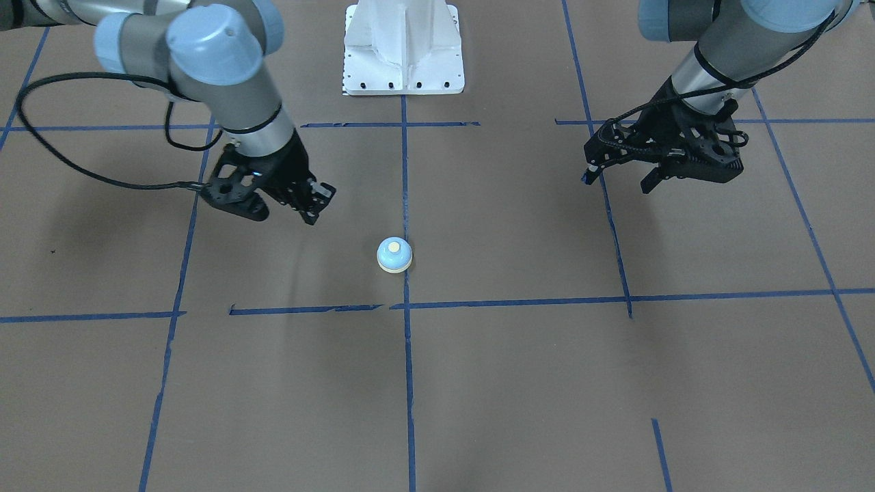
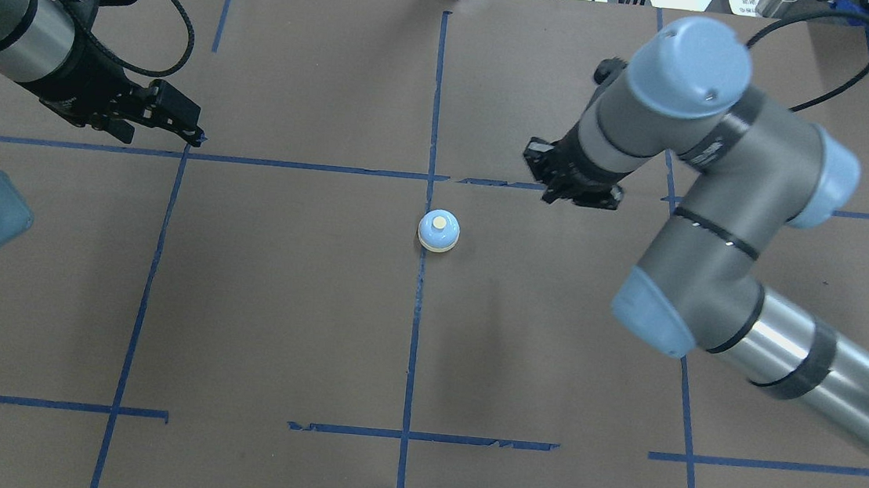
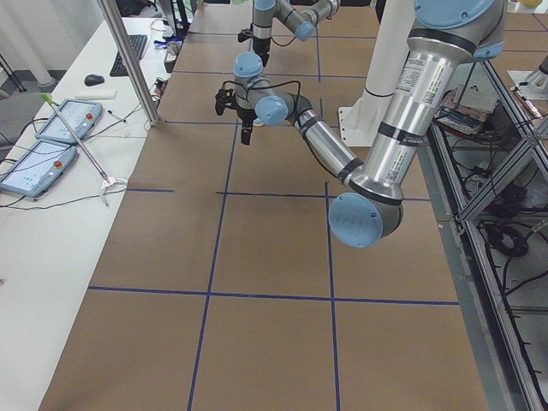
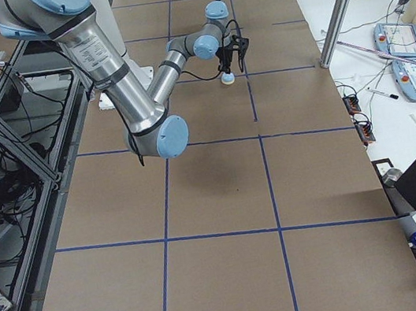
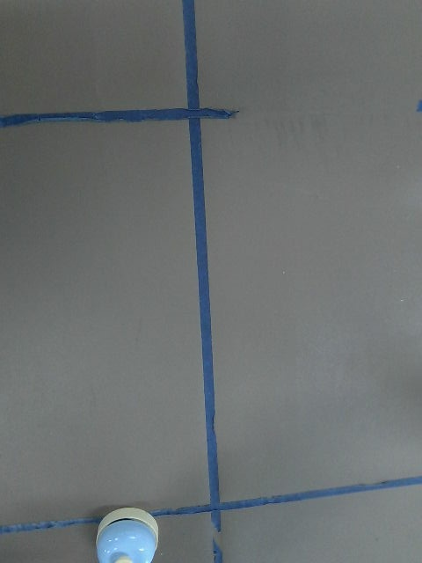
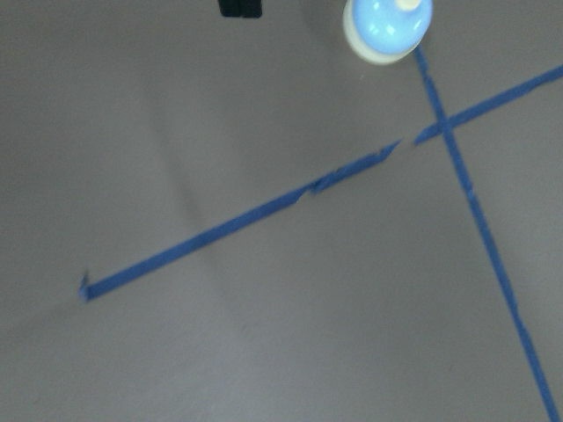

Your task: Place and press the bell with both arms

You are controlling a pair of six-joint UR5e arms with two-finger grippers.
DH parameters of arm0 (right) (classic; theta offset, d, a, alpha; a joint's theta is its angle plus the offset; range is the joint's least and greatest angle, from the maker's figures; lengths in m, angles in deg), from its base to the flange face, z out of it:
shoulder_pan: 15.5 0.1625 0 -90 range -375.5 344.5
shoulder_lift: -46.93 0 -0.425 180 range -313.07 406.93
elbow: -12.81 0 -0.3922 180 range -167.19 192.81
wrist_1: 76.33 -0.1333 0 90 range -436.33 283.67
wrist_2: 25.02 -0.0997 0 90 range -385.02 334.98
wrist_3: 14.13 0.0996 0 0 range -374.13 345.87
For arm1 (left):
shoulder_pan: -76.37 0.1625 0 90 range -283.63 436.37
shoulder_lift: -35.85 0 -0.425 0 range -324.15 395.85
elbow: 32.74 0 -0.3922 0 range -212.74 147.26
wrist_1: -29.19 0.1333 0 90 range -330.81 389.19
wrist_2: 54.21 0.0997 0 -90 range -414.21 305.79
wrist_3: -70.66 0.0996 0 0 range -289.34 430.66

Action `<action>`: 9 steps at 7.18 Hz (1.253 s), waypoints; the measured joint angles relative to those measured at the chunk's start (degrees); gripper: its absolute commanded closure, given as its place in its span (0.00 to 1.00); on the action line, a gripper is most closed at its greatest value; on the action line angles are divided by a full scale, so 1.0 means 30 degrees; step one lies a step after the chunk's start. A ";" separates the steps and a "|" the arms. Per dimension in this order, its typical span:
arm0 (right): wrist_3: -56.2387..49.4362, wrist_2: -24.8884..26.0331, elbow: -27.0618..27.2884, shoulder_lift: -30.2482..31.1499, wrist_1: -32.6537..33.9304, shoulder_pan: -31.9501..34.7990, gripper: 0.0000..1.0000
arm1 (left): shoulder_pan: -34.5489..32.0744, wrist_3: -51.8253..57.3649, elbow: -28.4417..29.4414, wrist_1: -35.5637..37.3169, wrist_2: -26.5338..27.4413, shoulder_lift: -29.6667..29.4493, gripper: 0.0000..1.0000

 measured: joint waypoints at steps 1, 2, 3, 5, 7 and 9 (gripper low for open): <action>-0.2388 -0.0822 0.0372 0.1386 -0.0002 0.1830 0.91 | -0.0009 0.0765 0.0006 0.0003 0.0066 0.0438 0.00; -0.5922 -0.2232 0.0499 0.2991 0.0000 0.4009 0.80 | -0.0055 0.2306 0.0030 0.0031 0.0148 0.0987 0.00; -0.9900 -0.3835 0.0452 0.4628 0.0021 0.6431 0.59 | -0.0303 0.4249 0.0057 0.0042 0.0207 0.1725 0.00; -1.6269 -0.5817 -0.0085 0.7182 0.0067 1.0217 0.00 | -0.1808 0.8542 -0.0015 0.0011 0.0087 0.3733 0.00; -2.0383 -0.6213 -0.0863 0.8543 0.0068 1.1829 0.00 | -0.4304 1.3421 -0.0088 0.0072 -0.0041 0.6063 0.00; -2.5495 -0.6280 -0.1999 0.9401 0.0068 1.3488 0.00 | -0.7430 1.7960 0.0510 0.0809 -0.0209 0.7657 0.00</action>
